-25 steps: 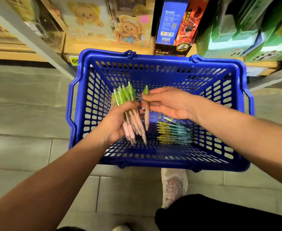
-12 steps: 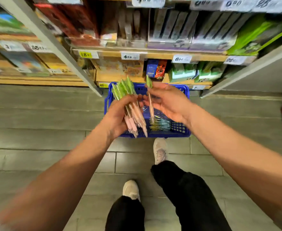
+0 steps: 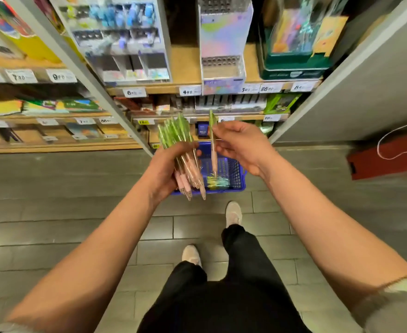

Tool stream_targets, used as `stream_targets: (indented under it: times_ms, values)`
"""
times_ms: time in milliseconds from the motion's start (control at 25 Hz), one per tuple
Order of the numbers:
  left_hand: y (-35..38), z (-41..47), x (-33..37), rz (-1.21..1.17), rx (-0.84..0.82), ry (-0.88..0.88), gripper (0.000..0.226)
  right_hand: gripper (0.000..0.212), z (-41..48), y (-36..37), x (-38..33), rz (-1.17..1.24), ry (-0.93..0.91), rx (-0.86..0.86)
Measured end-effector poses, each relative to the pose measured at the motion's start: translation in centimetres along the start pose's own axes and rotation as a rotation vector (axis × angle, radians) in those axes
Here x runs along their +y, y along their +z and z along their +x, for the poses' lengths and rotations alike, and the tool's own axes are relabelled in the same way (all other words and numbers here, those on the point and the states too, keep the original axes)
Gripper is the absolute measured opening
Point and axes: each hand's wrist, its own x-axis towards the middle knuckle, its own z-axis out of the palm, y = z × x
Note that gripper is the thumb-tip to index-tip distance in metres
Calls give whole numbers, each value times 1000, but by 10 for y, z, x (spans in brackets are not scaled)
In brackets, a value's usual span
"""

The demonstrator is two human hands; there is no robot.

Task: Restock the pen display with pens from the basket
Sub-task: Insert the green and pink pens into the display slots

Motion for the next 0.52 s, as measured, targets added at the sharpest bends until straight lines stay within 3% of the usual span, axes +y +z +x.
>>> stream_targets:
  times_ms: [200, 400, 520]
  values:
    - [58, -15, 29, 42, 10, 71, 14, 21, -27, -18, -57, 34, -10, -47]
    - [106, -8, 50, 9, 68, 83, 12, 6, -27, -44, -106, 110, -23, -79]
    - [119, 8, 55, 8, 127, 95, 24, 10, -14, -55, -122, 102, -19, -124]
